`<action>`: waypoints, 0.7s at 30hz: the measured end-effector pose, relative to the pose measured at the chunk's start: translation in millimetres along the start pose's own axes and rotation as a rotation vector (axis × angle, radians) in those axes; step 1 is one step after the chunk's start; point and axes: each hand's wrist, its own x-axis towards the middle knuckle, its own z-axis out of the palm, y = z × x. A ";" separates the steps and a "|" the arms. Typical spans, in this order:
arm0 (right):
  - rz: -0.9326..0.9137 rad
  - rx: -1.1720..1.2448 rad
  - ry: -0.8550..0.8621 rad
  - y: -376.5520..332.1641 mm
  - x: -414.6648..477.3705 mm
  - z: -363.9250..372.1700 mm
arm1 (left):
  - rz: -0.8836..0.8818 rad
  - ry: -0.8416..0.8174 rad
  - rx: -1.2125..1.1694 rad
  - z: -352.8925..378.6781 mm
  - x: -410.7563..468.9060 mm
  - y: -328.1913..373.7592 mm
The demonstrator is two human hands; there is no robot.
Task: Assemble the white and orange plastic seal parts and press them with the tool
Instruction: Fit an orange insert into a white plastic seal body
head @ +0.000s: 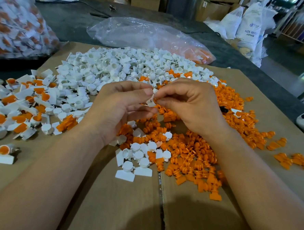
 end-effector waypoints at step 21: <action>0.059 0.124 0.055 -3.1 -1.5 7.4 | 0.023 0.004 0.031 2.8 0.5 -2.0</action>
